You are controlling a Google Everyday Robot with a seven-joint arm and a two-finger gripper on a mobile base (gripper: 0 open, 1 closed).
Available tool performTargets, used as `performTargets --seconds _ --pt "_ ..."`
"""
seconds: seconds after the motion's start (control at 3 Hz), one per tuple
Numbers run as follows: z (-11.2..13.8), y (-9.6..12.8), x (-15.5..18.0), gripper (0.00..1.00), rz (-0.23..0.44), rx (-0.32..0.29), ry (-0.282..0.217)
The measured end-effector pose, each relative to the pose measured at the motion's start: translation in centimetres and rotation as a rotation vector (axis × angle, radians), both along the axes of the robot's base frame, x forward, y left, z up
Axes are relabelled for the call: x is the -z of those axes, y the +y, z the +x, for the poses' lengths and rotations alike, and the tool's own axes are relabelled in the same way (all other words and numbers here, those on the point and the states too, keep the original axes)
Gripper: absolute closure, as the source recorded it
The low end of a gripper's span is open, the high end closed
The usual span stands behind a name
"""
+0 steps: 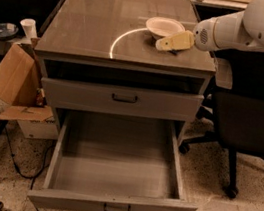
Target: Place rxbar blueberry into middle drawer
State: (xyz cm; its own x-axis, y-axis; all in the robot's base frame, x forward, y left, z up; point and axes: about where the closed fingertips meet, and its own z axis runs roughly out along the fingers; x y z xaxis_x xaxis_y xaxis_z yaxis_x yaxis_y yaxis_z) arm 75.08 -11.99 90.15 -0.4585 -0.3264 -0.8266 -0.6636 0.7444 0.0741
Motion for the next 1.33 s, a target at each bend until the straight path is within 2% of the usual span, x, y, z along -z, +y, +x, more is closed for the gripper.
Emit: performTargets --seconds 0.67,1.33 --pt "5.3 -1.6 0.5 0.00 -0.095 0.080 -0.098" --pt "10.0 -4.4 2.5 0.00 -0.157 0.149 -0.121"
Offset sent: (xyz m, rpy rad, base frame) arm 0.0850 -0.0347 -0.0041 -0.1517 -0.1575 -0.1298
